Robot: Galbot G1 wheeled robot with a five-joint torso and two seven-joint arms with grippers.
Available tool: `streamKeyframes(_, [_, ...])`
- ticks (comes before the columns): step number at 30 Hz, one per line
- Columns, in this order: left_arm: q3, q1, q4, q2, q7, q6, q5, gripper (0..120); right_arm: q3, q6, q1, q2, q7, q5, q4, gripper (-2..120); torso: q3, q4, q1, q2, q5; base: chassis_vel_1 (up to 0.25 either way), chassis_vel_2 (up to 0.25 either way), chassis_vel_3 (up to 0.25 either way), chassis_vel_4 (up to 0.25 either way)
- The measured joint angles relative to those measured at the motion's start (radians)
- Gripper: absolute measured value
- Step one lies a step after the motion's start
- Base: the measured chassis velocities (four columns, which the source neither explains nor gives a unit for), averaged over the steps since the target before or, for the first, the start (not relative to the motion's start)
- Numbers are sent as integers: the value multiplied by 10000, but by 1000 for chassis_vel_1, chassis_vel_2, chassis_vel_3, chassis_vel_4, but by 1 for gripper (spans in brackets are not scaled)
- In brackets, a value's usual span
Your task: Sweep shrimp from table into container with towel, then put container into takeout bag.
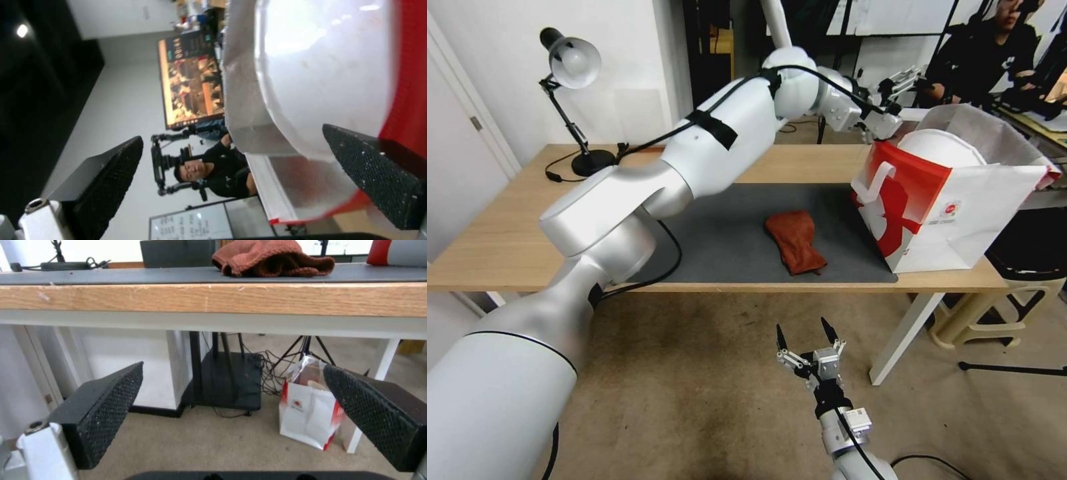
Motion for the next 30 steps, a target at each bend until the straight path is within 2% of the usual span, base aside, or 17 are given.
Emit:
streamKeyframes(2, [66, 160, -12, -4, -126, 280, -786, 100, 11, 0, -25, 2, 0, 0, 0, 100, 0, -5, 1, 0, 0, 0, 0, 0, 0])
streamKeyframes(3, [66, 160, -12, -4, -126, 280, -786, 100, 11, 0, -25, 2, 0, 0, 0, 100, 0, -5, 1, 0, 0, 0, 0, 0, 0])
streamKeyframes(6, [67, 547, -84, -1, -583, 1054, -2119, 100, 27, -2, -51, 21, 0, -7, 18, 100, 1, -2, 0, -1, 0, 0, 0, 0, 0])
streamKeyframes(7, [67, 547, -84, -1, -583, 1054, -2119, 100, 27, -2, -51, 21, 0, -7, 18, 100, 1, -2, 0, -1, 0, 0, 0, 0, 0])
streamKeyframes(8, [59, 698, -150, 1, -771, 1425, -2655, 100, 27, -5, -54, 35, 0, -20, 29, 100, 0, -2, 0, 0, 0, 0, 0, 0, 0])
streamKeyframes(9, [55, 804, -244, 112, -897, 1777, -3247, 100, 18, -7, -56, 53, 0, -37, 29, 100, 0, -13, 0, 0, 2, 0, 0, 0, 0])
streamKeyframes(10, [47, 968, -395, 438, -1159, 2315, -4062, 100, 23, -9, -57, 65, 1, -58, 29, 100, -1, -10, 0, 0, 2, 0, 0, 0, 0])
streamKeyframes(11, [47, 968, -395, 438, -1159, 2315, -4062, 100, 23, -9, -57, 65, 1, -58, 29, 100, -1, -10, 0, 0, 2, 0, 0, 0, 0])
streamKeyframes(14, [316, 1722, -1526, 1862, -2838, 4543, -7286, 100, -2, -33, -52, 91, 3, -99, 30, 100, 1, 5, 0, -1, -5, 0, 0, 0, 0])
streamKeyframes(15, [316, 1722, -1526, 1862, -2838, 4543, -7286, 100, -2, -33, -52, 91, 3, -99, 30, 100, 1, 5, 0, -1, -5, 0, 0, 0, 0])
streamKeyframes(16, [418, 2020, -2160, 2308, -3473, 5301, -8533, 100, -8, -56, -48, 94, 3, -107, 29, 100, 1, 5, 1, 0, -6, 0, 0, 0, 0])
streamKeyframes(19, [417, 2995, -3778, 3174, -4753, 6796, -11171, 100, -25, -105, -33, 110, 5, -128, 29, 100, 1, -2, 1, 0, -5, 0, 0, 0, 0])
streamKeyframes(20, [417, 2995, -3778, 3174, -4753, 6796, -11171, 100, -25, -105, -33, 110, 5, -128, 29, 100, 1, -2, 1, 0, -5, 0, 0, 0, 0])
streamKeyframes(23, [155, 3763, -4910, 3574, -5960, 7492, -12669, 100, -23, -142, -25, 125, 7, -153, 47, 100, 0, -2, 0, 0, -3, 0, 0, 0, 0])
streamKeyframes(24, [155, 3763, -4910, 3574, -5960, 7492, -12669, 100, -23, -142, -25, 125, 7, -153, 47, 100, 0, -2, 0, 0, -3, 0, 0, 0, 0])
streamKeyframes(26, [-171, 4355, -5692, 3819, -6964, 7864, -13484, 100, -15, -157, -33, 143, 7, -165, 90, 100, 0, -8, 0, 0, -3, 0, 0, 0, 0])
streamKeyframes(30, [-763, 5356, -6695, 4279, -7861, 7869, -13471, 100, 1, -163, -91, 162, 7, -205, 205, 100, 0, -3, 0, 0, -5, 0, 0, 0, 0])
